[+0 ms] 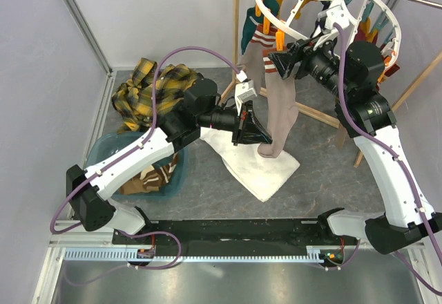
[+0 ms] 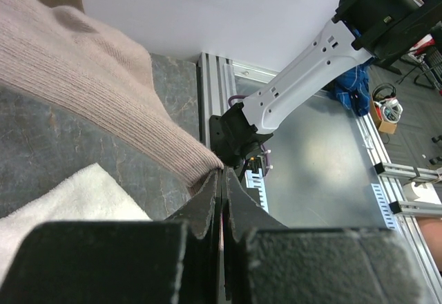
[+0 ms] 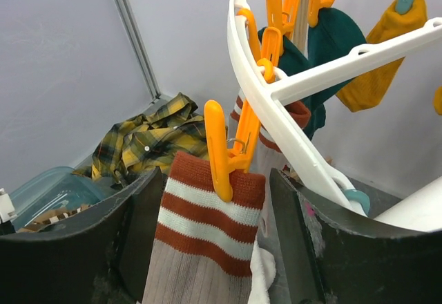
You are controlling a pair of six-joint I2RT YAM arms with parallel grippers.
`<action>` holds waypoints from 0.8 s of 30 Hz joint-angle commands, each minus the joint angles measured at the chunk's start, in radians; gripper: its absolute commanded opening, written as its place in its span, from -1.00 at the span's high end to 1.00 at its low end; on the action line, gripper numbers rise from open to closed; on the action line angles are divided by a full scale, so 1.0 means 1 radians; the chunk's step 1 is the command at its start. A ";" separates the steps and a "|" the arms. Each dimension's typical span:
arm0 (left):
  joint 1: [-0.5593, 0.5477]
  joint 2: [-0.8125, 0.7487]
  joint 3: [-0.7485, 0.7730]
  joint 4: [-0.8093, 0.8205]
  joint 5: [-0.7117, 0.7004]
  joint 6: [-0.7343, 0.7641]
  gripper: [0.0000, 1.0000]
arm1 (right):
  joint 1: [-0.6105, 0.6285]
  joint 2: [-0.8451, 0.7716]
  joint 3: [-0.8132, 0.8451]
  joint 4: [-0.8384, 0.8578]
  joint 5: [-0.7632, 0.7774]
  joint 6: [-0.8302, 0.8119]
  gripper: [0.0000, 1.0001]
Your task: Remove the socks clipped to the hanger
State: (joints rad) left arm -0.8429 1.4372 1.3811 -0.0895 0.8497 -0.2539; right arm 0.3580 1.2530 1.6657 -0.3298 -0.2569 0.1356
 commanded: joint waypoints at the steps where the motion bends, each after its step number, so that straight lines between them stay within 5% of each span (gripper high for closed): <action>1: 0.002 0.008 0.042 0.008 0.045 -0.035 0.96 | 0.001 -0.032 -0.026 0.104 -0.016 -0.011 -0.43; 5: 0.002 0.006 0.045 0.010 0.051 -0.038 0.96 | 0.001 -0.037 -0.029 0.140 -0.007 0.016 -0.57; 24: 0.002 0.008 0.050 0.011 0.055 -0.036 0.97 | 0.002 0.003 -0.004 0.167 0.022 0.038 -0.50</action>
State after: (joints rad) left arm -0.8425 1.4467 1.3830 -0.0887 0.8700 -0.2646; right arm 0.3626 1.2434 1.6352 -0.2043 -0.2836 0.1684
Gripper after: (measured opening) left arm 0.022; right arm 0.760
